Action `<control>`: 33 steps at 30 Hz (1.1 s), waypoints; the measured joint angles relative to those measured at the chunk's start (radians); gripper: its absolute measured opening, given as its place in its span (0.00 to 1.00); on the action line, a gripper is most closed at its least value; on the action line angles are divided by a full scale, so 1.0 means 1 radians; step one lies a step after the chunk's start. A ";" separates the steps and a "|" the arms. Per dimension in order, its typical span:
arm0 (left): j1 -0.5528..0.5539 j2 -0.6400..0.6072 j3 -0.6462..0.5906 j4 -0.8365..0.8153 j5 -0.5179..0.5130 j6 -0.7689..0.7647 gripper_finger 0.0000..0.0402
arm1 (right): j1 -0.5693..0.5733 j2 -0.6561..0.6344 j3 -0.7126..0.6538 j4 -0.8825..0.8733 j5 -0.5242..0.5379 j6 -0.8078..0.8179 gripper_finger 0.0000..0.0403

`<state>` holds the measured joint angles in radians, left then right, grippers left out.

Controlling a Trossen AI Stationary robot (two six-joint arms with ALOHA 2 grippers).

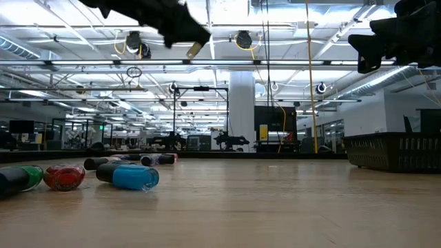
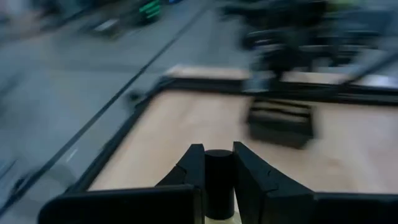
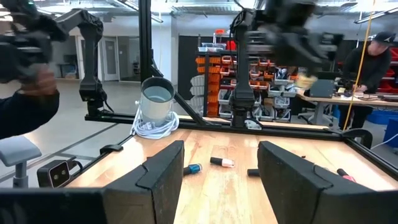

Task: Pick & Place Nail Polish
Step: Put the light yellow nail polish into the black basket

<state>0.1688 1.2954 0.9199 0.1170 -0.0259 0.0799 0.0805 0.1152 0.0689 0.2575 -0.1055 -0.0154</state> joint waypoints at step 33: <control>-0.073 0.410 0.000 0.741 0.583 -0.081 0.09 | 0.000 0.024 -0.001 0.046 0.056 0.213 0.48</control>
<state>0.0953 1.7054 0.9203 0.8584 0.5573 -0.0008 0.0803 0.1396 0.0681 0.3030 -0.0494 0.1978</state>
